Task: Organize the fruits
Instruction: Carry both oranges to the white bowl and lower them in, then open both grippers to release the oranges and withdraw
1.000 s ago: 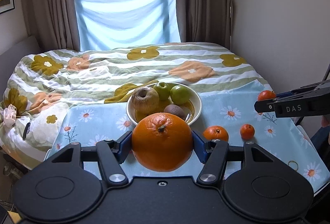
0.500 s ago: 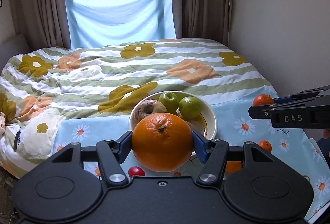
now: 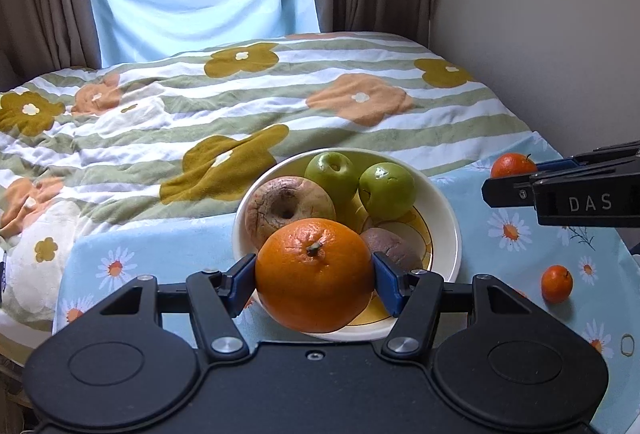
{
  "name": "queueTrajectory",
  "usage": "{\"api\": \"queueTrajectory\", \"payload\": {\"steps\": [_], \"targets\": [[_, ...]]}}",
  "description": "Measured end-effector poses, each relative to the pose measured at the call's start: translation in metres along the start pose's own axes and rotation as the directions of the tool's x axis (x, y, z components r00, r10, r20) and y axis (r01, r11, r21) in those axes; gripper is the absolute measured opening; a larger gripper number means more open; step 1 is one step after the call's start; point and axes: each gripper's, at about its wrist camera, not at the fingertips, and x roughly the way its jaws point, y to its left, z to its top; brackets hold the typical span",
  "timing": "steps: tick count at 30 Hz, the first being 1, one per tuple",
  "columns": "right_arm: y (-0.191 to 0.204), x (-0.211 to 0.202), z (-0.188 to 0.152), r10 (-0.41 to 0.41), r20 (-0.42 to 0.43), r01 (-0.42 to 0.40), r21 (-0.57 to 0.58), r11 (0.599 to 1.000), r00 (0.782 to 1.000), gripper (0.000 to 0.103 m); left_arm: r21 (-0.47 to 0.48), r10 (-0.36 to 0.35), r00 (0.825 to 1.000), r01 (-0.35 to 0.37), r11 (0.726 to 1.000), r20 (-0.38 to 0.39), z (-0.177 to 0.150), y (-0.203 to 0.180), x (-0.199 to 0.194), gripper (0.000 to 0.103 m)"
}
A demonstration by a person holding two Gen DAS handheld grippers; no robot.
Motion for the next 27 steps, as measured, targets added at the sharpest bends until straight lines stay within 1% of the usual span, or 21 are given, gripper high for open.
{"api": "queueTrajectory", "payload": {"steps": [8,13,15,16,17,21,24,27], "targets": [[0.001,0.019,0.002,-0.029,-0.025,0.029,0.024,0.999,0.999,0.051,0.027,-0.039,0.996,0.041,0.999,-0.075,0.000,0.001,0.037,0.065],[0.000,0.024,0.003,-0.047,-0.031,0.048,0.041,0.998,0.998,0.051,0.038,-0.051,0.995,0.054,0.998,-0.089,-0.002,0.000,0.047,0.067],[0.000,0.024,0.002,-0.052,-0.030,0.053,0.047,0.997,0.998,0.051,0.055,-0.054,0.996,0.058,0.997,-0.072,-0.003,-0.001,0.045,0.077],[0.000,0.024,0.002,-0.053,-0.030,0.054,0.049,0.997,0.998,0.051,0.061,-0.051,0.997,0.055,0.997,-0.061,-0.003,-0.002,0.043,0.088],[0.000,0.023,0.002,-0.053,-0.031,0.055,0.050,0.997,0.998,0.051,0.065,-0.049,0.998,0.052,0.997,-0.046,-0.003,-0.002,0.039,0.094],[0.000,0.023,0.003,-0.051,-0.031,0.052,0.043,0.998,0.998,0.051,0.057,-0.051,0.998,0.052,0.997,-0.024,-0.002,0.001,0.025,0.094],[0.002,0.023,0.005,-0.042,-0.031,0.043,0.021,0.999,0.999,0.051,0.044,-0.027,1.000,0.027,0.999,-0.003,-0.005,0.007,0.010,0.094],[0.005,0.024,0.007,-0.029,-0.035,0.030,0.002,1.000,0.999,0.051,0.002,-0.004,1.000,0.004,1.000,0.031,-0.009,0.016,-0.009,0.094]]}}
